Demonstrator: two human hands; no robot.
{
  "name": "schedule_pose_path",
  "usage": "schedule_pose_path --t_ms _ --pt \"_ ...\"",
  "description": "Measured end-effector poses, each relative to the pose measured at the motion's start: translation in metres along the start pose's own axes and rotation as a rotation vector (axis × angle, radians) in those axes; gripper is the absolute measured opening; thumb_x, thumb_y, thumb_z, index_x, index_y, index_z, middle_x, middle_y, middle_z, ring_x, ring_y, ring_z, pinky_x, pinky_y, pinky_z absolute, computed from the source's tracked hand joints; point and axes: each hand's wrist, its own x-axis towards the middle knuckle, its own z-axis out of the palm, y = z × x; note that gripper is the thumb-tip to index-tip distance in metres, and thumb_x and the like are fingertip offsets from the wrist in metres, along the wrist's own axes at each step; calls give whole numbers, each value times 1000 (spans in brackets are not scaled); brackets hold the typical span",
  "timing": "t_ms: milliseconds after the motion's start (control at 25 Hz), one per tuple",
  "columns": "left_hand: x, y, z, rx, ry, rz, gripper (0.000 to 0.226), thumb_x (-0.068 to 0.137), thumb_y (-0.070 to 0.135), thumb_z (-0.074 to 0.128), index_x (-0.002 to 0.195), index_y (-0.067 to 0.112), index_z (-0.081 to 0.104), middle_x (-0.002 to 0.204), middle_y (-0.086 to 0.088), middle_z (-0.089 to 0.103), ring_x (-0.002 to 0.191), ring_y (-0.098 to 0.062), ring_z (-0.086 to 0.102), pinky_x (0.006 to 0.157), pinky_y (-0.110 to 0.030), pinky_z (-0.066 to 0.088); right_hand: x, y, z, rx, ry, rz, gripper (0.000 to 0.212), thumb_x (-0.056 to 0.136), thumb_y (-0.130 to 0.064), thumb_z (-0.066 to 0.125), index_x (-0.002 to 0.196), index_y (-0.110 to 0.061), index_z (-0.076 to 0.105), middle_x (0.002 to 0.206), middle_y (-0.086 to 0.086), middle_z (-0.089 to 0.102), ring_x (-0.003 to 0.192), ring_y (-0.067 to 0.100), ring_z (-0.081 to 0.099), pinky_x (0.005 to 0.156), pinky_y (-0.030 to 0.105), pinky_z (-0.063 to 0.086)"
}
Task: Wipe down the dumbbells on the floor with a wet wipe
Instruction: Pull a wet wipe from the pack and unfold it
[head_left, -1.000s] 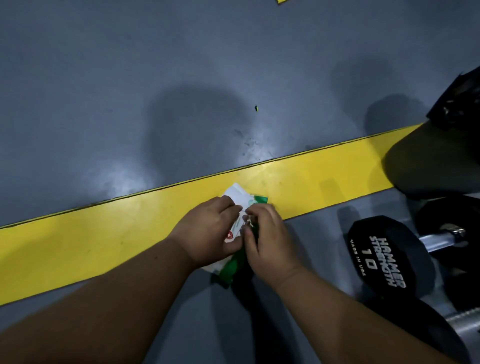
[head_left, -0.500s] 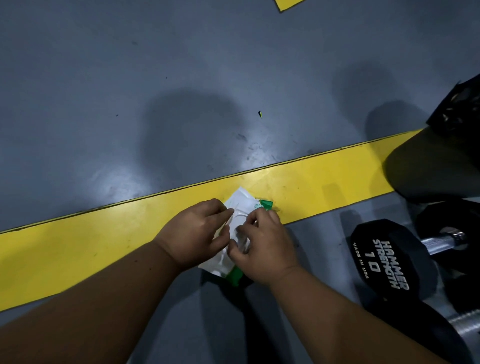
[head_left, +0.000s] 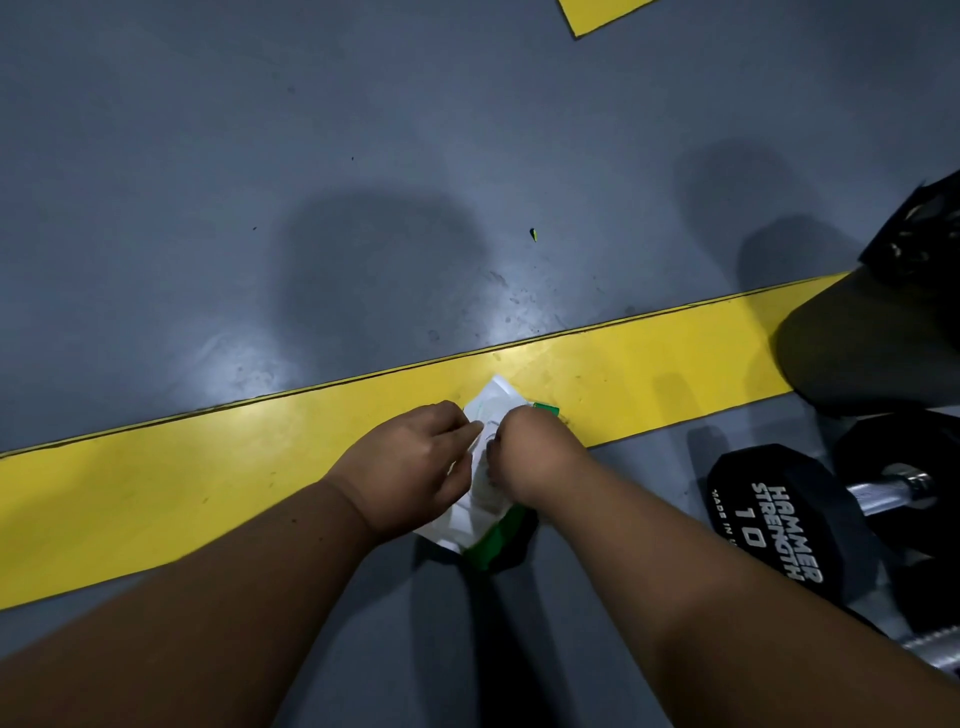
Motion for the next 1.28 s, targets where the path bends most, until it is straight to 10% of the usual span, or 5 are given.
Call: schedule_pose_path --t_ms 160,400,1280 --pt "-1 -1 2 2 -27 9 33 92 21 52 112 4 73 93 -8 65 79 -24 62 68 -30 51 2 -7 5 -27 2 43 33 96 -12 59 68 -15 41 72 1 46 65 15 49 64 24 40" --pt "-1 -1 4 15 -63 -27 34 91 24 48 105 6 73 91 -7 64 77 -25 63 67 -31 52 -8 -12 18 -84 114 -49 20 99 -9 50 112 -14 64 119 7 66 112 29 65 84 33 50" --pt "-8 4 3 -2 -99 -113 41 96 30 42 114 9 73 97 -6 65 68 -22 63 58 -27 54 3 13 30 13 76 -23 14 92 -12 59 82 -15 68 72 2 57 67 24 55 59 26 38"
